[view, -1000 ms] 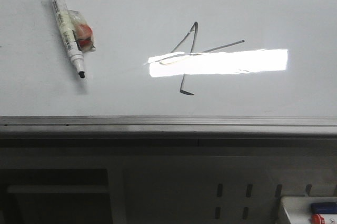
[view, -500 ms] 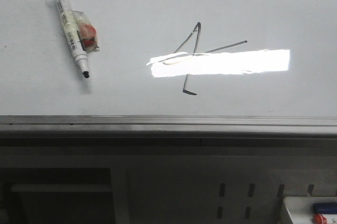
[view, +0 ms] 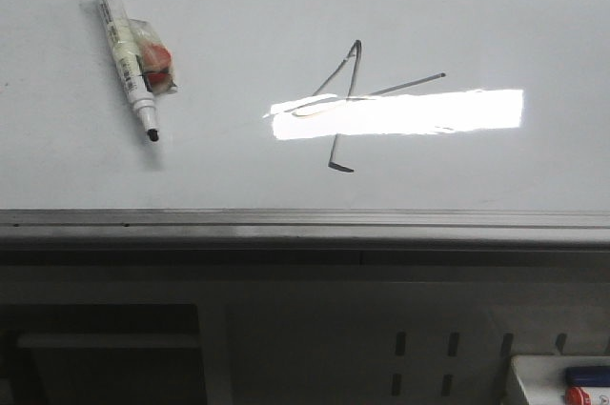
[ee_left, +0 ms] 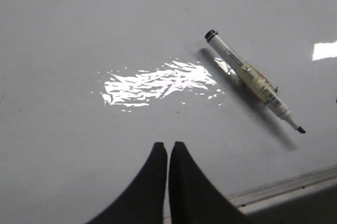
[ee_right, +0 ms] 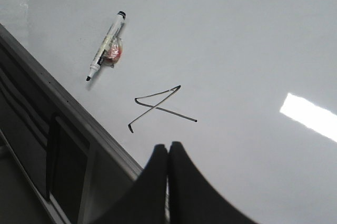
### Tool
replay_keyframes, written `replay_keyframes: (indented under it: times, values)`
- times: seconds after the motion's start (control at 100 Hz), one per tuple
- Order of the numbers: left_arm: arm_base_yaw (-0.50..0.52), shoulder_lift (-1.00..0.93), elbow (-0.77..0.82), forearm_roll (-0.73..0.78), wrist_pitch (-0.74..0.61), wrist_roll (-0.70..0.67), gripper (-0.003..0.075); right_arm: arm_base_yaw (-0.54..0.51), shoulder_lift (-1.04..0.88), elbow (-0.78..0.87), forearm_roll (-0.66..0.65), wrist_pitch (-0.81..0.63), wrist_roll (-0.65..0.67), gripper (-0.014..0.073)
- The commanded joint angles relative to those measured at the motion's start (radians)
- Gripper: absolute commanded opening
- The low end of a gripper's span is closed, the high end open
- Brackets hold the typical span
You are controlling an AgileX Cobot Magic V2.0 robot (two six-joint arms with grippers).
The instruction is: Write number 4 on whiteboard
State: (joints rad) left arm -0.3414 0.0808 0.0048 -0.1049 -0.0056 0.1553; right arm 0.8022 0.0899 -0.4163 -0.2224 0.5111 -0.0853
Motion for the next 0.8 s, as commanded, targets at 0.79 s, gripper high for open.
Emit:
replay_keyframes:
  times: [0.79]
  values:
    - [0.135, -0.111, 0.033, 0.020, 0.278, -0.041, -0.0020, -0.008, 0.011, -0.024, -0.012, -0.073, -0.001, -0.0049]
